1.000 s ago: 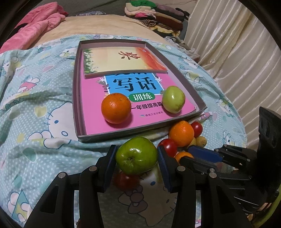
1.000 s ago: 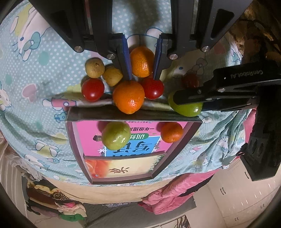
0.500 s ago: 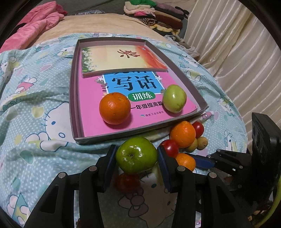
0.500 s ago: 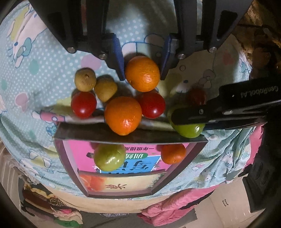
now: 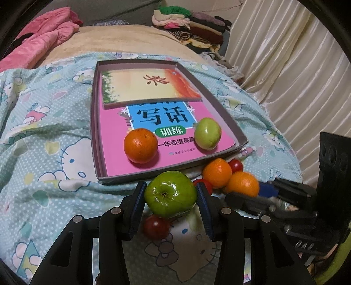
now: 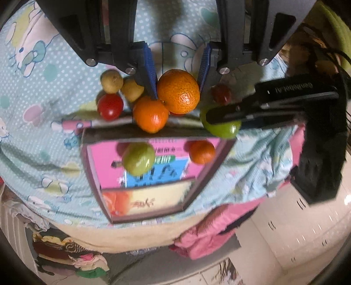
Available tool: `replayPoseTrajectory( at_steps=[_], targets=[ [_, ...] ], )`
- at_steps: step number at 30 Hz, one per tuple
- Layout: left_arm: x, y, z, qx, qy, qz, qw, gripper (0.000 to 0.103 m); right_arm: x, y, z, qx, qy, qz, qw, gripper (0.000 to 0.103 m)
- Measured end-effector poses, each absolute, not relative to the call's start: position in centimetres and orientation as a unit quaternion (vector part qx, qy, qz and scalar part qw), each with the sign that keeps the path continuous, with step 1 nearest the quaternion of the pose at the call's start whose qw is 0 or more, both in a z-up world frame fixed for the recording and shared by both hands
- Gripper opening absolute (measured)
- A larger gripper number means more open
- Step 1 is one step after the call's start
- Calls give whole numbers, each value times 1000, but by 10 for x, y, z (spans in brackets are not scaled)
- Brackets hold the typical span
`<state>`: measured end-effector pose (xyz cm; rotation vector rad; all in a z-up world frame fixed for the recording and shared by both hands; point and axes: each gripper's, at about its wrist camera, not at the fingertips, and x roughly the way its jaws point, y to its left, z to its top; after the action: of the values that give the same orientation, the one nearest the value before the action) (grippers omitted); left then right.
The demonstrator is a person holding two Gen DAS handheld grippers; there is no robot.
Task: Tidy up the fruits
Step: 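Carry the green apple with the left tool while the right tool carries the orange over the tray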
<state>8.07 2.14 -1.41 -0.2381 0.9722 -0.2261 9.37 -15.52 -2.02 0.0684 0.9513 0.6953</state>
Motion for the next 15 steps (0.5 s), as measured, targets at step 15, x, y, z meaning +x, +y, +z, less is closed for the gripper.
replayPoseTrajectory(
  at_steps=[15],
  targets=[
    [76,18,13,-115,430,-104,889,48,110,-170,10,35,384,302,872,35]
  ],
)
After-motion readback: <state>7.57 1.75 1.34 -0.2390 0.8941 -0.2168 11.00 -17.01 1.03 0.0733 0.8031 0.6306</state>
